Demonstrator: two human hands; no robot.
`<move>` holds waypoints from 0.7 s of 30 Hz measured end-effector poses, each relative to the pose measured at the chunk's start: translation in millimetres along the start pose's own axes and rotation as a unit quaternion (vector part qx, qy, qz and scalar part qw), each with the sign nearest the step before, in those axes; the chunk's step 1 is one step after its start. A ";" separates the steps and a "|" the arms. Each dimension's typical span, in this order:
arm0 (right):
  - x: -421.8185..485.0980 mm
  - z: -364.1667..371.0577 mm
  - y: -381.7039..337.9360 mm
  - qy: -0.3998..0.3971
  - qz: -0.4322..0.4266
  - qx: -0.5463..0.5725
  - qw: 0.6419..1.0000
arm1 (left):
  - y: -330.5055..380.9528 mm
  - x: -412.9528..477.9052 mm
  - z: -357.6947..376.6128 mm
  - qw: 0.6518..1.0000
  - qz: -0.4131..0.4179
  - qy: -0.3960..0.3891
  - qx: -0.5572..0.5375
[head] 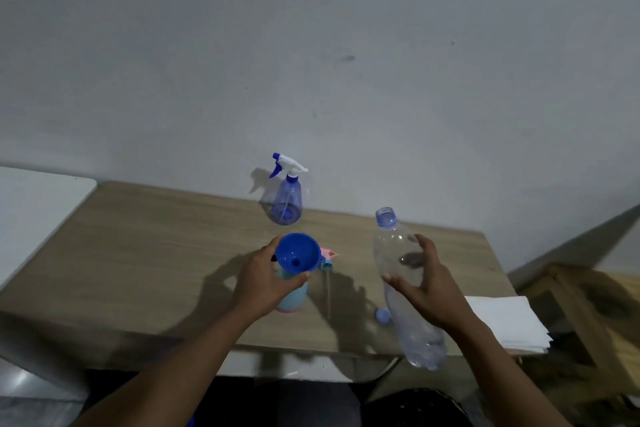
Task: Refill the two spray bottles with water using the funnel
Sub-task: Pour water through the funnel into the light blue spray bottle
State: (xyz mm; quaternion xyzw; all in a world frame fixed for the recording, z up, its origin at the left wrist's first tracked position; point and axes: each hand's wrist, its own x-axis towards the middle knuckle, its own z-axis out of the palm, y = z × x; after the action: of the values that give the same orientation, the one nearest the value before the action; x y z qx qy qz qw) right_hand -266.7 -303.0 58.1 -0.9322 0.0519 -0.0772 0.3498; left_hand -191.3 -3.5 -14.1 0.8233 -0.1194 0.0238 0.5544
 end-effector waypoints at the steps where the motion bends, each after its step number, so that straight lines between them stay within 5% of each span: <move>1: -0.1 -0.3 6.1 0.025 0.011 0.015 1.000 | -0.5 0.1 0.0 1.000 -0.002 -0.001 0.004; 9: 3.5 5.4 29.1 0.189 0.060 0.084 0.976 | 0.3 0.0 2.0 1.000 0.002 -0.006 0.007; 21: 14.4 10.3 40.5 0.249 0.112 0.153 0.950 | 5.1 -1.0 2.2 1.000 -0.001 -0.007 0.009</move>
State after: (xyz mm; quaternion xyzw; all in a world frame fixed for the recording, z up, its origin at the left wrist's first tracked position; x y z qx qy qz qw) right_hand -252.4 -328.9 25.3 -0.8067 0.2287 -0.2743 0.4709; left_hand -193.5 -7.2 -10.5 0.8284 -0.1221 0.0190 0.5463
